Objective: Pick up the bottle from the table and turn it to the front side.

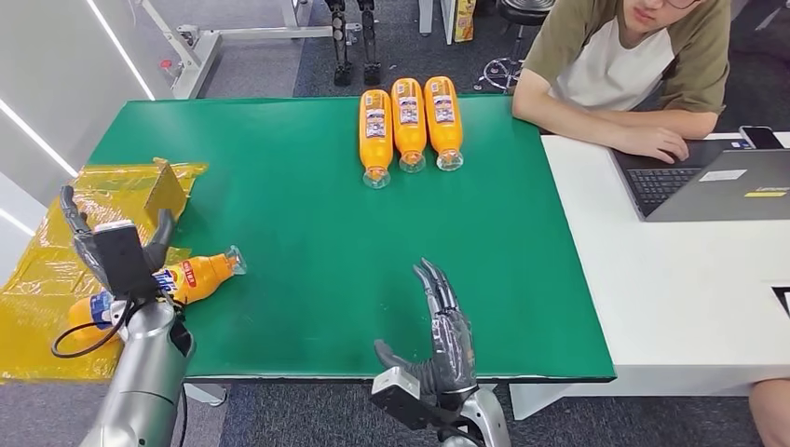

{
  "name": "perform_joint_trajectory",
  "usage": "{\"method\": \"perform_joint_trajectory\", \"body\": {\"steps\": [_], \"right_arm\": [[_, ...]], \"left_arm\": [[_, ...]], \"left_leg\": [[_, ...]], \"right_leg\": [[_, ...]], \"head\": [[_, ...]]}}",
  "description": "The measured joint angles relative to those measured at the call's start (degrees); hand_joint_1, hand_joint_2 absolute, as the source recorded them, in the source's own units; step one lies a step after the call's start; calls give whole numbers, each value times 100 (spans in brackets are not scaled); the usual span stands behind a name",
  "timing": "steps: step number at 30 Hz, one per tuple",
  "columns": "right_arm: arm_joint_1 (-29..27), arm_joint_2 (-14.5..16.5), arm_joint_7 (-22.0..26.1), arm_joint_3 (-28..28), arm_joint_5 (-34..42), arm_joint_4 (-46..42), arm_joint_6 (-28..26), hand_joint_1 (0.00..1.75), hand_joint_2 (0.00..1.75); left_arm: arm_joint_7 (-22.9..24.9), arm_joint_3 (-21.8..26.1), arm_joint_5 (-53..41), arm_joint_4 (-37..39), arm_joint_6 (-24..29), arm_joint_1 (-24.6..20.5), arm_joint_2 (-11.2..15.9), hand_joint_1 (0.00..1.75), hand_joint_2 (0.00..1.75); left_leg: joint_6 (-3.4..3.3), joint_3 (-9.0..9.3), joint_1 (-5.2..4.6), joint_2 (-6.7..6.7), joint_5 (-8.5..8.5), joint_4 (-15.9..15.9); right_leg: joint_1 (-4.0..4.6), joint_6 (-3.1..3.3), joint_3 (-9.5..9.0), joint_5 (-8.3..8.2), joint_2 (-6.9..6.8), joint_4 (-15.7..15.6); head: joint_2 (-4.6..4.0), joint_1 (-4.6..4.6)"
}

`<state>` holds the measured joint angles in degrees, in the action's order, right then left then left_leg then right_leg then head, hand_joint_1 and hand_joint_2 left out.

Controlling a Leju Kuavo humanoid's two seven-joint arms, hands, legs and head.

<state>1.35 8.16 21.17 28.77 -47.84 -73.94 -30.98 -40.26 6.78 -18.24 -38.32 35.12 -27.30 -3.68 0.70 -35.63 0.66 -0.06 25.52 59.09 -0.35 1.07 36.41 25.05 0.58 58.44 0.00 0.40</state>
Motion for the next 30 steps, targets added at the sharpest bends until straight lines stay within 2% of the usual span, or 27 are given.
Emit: {"method": "perform_joint_trajectory", "body": {"steps": [8,16,23,30], "right_arm": [[-20,45,857,-31,1424,-264,-556,0,175],[85,146,1219,-27,2040,-579,-724,0,175],[88,171,1557,-25,2453,-735,-733,0,175],[121,195,1551,-25,2517,-812,-732,0,175]], "left_arm": [[-6,-1514,1310,-1923,-400,680,-379,0,175],[-5,-2574,1520,-3008,-799,1176,-974,0,175],[-4,-2932,1580,-3296,-1449,1343,-1258,0,175],[-4,-2966,1376,-3317,-1507,1386,-1282,0,175]], "left_leg": [[-5,-5,-2,-6,3,1],[-15,-4,-2,-6,10,3],[-14,-4,-1,-5,11,2],[-14,-4,-1,-5,10,1]], "right_leg": [[-2,-1,-4,0,-7,-3],[-3,-2,-5,0,-8,-5],[-2,-2,-5,1,-7,-3],[-2,-2,-6,1,-8,-2]], "head": [[0,1],[0,1],[0,1],[0,1]]}}
